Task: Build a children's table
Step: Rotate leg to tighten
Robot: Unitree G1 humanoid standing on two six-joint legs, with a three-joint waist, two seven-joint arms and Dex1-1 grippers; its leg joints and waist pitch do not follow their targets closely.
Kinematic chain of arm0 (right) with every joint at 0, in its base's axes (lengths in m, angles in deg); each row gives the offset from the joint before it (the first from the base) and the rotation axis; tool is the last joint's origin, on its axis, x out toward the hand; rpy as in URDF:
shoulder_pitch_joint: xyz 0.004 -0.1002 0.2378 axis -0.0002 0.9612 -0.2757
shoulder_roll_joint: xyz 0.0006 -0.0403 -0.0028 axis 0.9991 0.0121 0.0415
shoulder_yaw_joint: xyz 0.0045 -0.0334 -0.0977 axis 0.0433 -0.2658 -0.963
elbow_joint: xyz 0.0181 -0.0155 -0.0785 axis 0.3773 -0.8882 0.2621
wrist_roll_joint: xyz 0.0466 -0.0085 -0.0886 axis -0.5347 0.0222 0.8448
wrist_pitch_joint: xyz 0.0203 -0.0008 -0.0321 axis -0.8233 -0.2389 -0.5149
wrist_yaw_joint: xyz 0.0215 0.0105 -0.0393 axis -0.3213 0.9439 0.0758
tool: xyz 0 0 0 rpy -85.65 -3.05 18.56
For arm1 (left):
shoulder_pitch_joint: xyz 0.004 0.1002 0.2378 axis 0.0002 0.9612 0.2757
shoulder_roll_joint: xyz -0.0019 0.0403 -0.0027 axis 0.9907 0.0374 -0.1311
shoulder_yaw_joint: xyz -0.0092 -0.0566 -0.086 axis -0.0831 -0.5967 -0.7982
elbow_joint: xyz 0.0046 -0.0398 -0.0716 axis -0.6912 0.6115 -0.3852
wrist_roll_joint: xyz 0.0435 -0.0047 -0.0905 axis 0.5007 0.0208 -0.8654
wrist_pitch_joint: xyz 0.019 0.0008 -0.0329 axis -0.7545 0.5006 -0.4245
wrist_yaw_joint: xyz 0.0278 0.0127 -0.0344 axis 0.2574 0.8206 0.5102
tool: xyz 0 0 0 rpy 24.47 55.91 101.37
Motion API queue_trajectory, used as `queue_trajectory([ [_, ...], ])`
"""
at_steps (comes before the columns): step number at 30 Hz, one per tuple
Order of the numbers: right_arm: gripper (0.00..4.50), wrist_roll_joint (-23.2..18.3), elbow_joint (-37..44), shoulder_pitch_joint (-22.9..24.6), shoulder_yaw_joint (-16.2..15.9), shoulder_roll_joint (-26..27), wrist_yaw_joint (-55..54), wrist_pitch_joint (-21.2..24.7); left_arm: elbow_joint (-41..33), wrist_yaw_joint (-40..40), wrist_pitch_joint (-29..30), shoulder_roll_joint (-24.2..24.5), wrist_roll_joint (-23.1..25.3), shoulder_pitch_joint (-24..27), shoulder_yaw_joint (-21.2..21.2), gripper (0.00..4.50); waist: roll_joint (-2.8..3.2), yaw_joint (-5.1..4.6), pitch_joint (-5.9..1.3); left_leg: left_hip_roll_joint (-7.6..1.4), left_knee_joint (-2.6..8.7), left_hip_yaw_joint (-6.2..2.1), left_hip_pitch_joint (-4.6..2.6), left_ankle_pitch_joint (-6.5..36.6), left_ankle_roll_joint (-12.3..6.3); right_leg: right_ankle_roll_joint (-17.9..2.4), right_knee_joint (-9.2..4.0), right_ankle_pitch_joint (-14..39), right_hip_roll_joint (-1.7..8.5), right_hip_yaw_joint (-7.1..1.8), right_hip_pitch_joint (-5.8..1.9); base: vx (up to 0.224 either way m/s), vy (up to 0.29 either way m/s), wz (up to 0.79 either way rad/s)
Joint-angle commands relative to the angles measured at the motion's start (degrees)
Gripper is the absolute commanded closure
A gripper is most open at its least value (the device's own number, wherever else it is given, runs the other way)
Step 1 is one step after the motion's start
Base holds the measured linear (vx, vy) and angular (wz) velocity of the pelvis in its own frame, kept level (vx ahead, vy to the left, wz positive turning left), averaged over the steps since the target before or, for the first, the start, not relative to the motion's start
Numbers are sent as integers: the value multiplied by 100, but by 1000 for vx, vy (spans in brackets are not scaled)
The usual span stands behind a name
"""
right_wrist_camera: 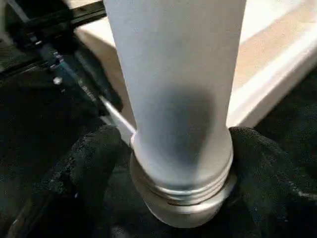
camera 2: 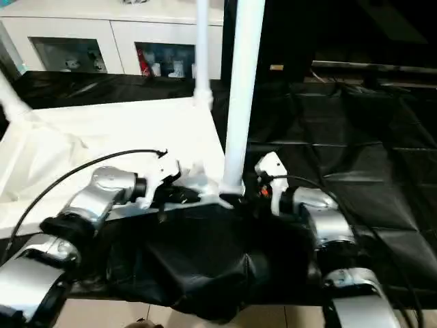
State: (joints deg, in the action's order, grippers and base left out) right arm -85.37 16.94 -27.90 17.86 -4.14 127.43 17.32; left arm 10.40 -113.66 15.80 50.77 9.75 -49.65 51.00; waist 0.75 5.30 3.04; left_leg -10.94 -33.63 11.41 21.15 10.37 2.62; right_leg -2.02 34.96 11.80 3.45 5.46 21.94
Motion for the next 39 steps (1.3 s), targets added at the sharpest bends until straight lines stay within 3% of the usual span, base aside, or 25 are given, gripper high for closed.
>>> queue_trajectory([
  [1, 76, -29, 228, 79, -400, 89, 522, 86, -262, -286, -45, -99, -196, 56, 38, 450, -22, 16, -371, -353, 337, -161, -57, 817, -564, -1309, -423, 641, 598, -361, -272, 0, 0, 0],
  [8, 147, -53, 182, 35, -378, 190, 614, 104, -385, -467, 12, -25, -231, 125, 38, 450, -35, 52, -357, -364, 357, -159, -88, 956, -442, -1252, -456, 1002, 611, -366, -247, 0, 0, 0],
  [16, 190, -97, 317, 176, -417, 242, 666, 217, -499, -363, 55, -40, -172, 173, 10, 450, -38, 83, -371, -352, 344, -159, -73, 822, -457, -1209, -438, 878, 617, -369, -263, 0, 0, 0],
  [20, 190, 5, 67, 243, -189, 455, -110, 138, -285, 143, 63, -196, -95, 58, -88, 450, -33, 85, -364, -355, 350, -158, -80, 848, -416, -1178, -454, 980, 623, -370, -246, 0, 0, 0],
  [23, 190, 123, -204, 202, -36, 650, -883, 79, -95, 566, 106, -353, -70, -81, -181, 450, -31, 52, -330, -342, 372, -166, -112, 1126, -266, -1074, -525, 1536, 626, -371, -222, 0, 0, 0],
  [25, 191, 183, -544, 124, 238, 1005, -2090, 143, 221, 1278, 127, -634, 28, -323, -256, 450, -34, -16, -310, -333, 397, -189, -135, 1323, -133, -971, -576, 1954, 638, -376, -206, 0, 0, 0],
  [26, 191, 183, -544, 124, 238, 1005, -2090, 143, 221, 1278, 127, -634, 28, -323, -256, 450, -32, -32, -313, -334, 402, -200, -145, 1344, -101, -962, -579, 2000, 645, -375, -204, 0, 0, 0],
  [28, 191, 198, -671, 65, 306, 1143, -2457, 216, 354, 1618, 183, -760, 85, -430, -273, 450, -32, -52, -318, -331, 399, -195, -140, 1336, -123, -975, -579, 1882, 636, -384, -207, 0, 0, 0],
  [29, 191, 256, -741, 18, 315, 1227, -2678, 173, 433, 1780, 219, -838, 103, -486, -276, 450, 32, -42, -322, -327, 391, -198, -145, 1335, -127, -989, -572, 1830, 638, -386, -203, 0, 0, 0],
  [30, 191, 273, -898, -115, 418, 1444, -3218, 196, 588, 2158, 328, -998, 132, -594, -301, 450, -3, -62, -326, -317, 392, -186, -127, 1296, -138, -991, -571, 1711, 623, -391, -207, 0, 0, 0],
  [31, 191, 291, -982, -193, 465, 1572, -3526, 194, 665, 2327, 359, -1084, 145, -644, -305, 450, 22, -67, -334, -321, 400, -201, -130, 1259, -96, -1030, -548, 1623, 628, -387, -211, 0, 0, 0],
  [37, 191, 317, -1044, -311, 437, 1998, -3822, -54, 816, 2371, 188, -1240, 269, -717, -230, 450, -3, -56, -353, -302, 374, -176, -94, 1056, -267, -1078, -522, 1173, 634, -391, -249, 0, 0, 0],
  [39, 135, 240, -978, -322, 425, 1974, -3583, -143, 792, 2245, 110, -1169, 293, -688, -190, 450, -1, -57, -342, -305, 379, -178, -94, 1104, -298, -1036, -543, 1345, 633, -385, -248, 0, 0, 0],
])
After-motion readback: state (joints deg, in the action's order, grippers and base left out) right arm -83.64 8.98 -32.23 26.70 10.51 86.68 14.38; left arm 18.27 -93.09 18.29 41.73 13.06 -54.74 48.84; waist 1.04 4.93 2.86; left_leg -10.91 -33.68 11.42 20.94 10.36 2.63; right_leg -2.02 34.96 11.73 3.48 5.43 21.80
